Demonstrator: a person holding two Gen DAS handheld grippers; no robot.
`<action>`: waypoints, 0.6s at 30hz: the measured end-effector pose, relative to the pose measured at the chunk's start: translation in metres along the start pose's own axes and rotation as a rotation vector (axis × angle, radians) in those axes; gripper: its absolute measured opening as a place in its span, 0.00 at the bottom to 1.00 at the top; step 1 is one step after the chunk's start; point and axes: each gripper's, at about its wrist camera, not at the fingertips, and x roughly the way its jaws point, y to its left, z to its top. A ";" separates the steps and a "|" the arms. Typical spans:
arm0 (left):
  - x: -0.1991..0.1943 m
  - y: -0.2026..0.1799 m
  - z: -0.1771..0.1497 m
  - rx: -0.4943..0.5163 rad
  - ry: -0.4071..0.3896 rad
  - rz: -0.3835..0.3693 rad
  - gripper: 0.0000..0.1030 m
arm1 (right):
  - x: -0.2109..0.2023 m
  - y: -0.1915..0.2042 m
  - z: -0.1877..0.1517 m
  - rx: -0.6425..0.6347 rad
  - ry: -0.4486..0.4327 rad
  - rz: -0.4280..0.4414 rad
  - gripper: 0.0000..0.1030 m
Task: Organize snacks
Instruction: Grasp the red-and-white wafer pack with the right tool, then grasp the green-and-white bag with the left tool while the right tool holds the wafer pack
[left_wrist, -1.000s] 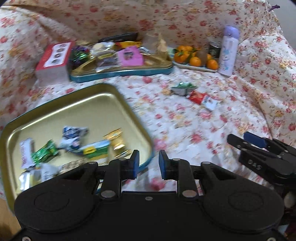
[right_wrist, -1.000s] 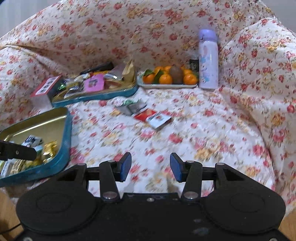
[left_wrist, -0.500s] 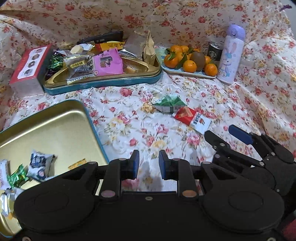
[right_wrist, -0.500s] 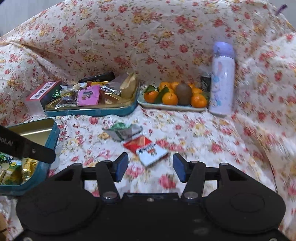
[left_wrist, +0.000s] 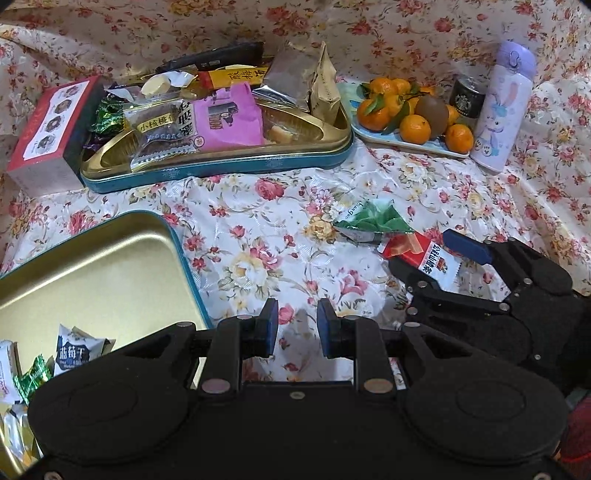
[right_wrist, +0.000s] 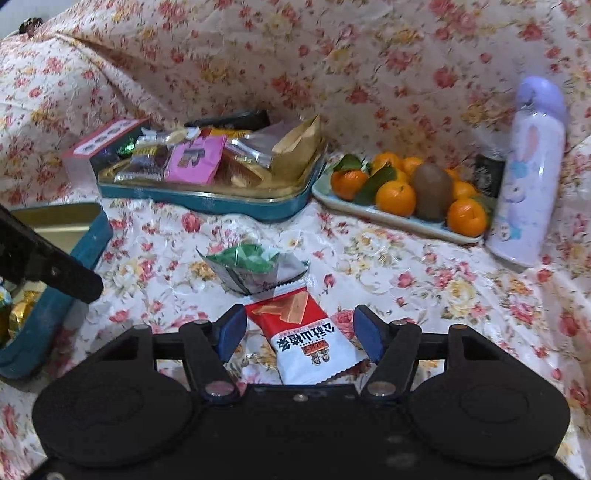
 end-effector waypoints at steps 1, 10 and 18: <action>0.001 -0.001 0.001 0.005 0.001 0.003 0.31 | 0.002 0.000 -0.001 -0.007 0.008 0.000 0.65; 0.003 -0.007 0.006 0.030 -0.004 0.013 0.32 | 0.001 0.003 -0.005 -0.002 0.015 0.013 0.41; -0.004 -0.012 0.016 0.043 -0.032 0.007 0.31 | -0.030 0.021 -0.028 0.035 0.010 -0.034 0.38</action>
